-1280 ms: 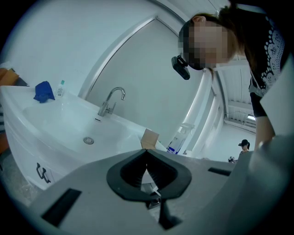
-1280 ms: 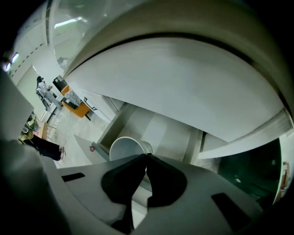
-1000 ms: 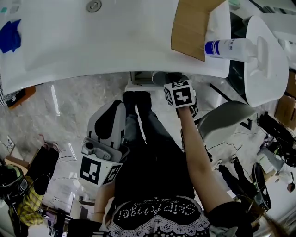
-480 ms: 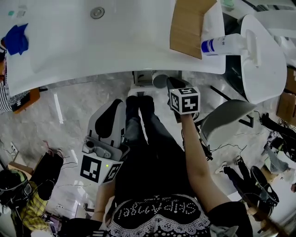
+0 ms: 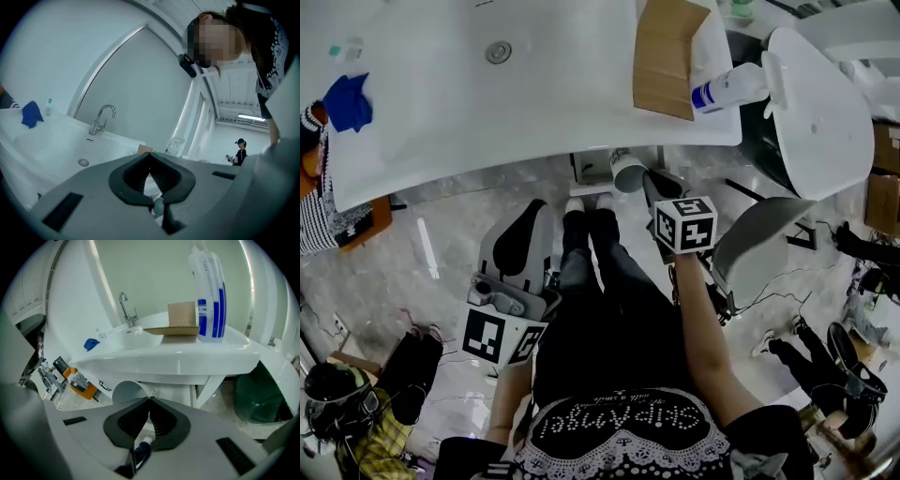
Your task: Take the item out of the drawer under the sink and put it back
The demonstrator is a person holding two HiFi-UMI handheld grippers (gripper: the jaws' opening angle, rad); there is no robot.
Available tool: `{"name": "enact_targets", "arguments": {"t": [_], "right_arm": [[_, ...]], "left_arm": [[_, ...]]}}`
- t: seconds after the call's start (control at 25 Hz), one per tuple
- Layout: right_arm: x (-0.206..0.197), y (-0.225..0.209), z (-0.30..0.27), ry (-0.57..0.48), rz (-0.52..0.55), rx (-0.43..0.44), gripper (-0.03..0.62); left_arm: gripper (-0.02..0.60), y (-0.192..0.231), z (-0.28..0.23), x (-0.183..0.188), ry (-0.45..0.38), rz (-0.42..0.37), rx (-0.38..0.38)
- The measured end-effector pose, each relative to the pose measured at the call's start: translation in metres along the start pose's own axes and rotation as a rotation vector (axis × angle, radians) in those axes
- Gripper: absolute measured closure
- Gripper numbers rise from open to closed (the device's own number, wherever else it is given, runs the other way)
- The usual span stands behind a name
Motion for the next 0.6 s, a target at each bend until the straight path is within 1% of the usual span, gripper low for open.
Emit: {"name": "enact_targets", "arguments": {"t": [0.28,0.4,0.48,0.6], "right_arm": [[0.019,0.022,0.040,-0.130,0.027,0.008,0.569],[0.025,0.035,0.050,-0.190,0.077,0.011,0.569],[0.027,0.040,0.049,-0.204,0.106,0.012,0.569],[0.032,0.048,0.051,-0.244,0.127,0.052,0.569]], "left_arm": [[0.577,-0.003,0.004,0.019,-0.022,-0.036,-0.033],[0.577,-0.004,0.006,0.029,-0.040,-0.056,-0.042],[0.577,-0.005,0.008,0.035,-0.050,-0.064,-0.046],[0.577,-0.008,0.011,0.042,-0.063,-0.072,-0.058]]}}
Point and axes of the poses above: the fingertips, and each gripper's own axes: z backward along the fingers, y to its left, x out of its top, the point moved 5 cm from there along z, backward along the fingers, and after that the axes turned 2 degrees about x, right-handed, at the moved point
